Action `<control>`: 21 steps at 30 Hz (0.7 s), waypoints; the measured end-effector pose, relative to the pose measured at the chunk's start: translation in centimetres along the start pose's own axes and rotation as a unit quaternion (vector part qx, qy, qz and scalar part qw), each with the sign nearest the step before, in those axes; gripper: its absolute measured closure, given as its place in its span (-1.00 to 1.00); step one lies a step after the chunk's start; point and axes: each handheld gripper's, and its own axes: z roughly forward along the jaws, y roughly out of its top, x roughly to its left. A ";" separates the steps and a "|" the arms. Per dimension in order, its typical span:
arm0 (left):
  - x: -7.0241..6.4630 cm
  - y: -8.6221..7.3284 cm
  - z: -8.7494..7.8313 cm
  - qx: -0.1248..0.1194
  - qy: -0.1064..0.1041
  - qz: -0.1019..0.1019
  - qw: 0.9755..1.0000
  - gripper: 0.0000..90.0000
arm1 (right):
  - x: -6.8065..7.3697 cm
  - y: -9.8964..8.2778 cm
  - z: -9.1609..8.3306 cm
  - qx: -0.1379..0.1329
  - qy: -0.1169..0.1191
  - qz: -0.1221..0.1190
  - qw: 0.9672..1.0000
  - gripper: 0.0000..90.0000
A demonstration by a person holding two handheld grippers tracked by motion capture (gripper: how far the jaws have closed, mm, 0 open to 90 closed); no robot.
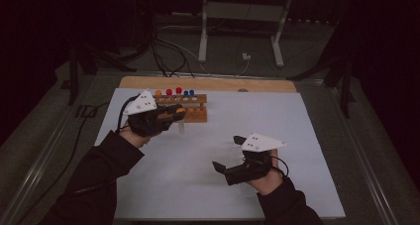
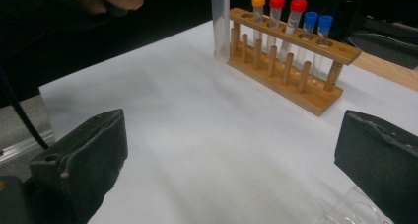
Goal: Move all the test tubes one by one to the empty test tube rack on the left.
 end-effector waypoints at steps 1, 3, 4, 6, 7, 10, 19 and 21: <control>0.4 0.1 -0.3 0.000 0.007 -0.001 1.000 0.60 | 0.0 0.0 -0.1 -0.001 0.004 0.000 1.000 -1.00; 1.0 0.4 -0.9 -0.002 0.020 0.000 1.000 0.60 | -0.1 0.0 -0.1 -0.001 0.004 -0.001 1.000 -1.00; 1.4 0.5 -1.2 -0.004 0.023 0.000 1.000 0.60 | -0.1 0.0 -0.1 -0.003 0.010 0.001 1.000 -1.00; 2.1 0.7 -1.7 -0.007 0.040 0.004 0.999 0.60 | -0.1 0.0 -0.1 -0.004 0.010 -0.001 1.000 -1.00; 2.4 0.8 -1.9 -0.009 0.045 0.000 0.999 0.60 | -0.1 0.0 -0.1 -0.006 0.012 -0.002 1.000 -1.00; 3.6 1.1 -2.4 -0.013 0.071 -0.003 0.997 0.60 | 0.0 0.0 -0.2 -0.008 0.014 -0.004 1.000 -1.00; 7.0 0.5 -2.5 -0.016 0.151 -0.015 0.988 0.60 | 0.0 -0.1 -0.3 -0.012 0.017 -0.005 1.000 -1.00; 8.0 0.2 -2.3 -0.016 0.164 -0.026 0.986 0.60 | 0.0 -0.1 -0.4 -0.013 0.017 -0.005 1.000 -1.00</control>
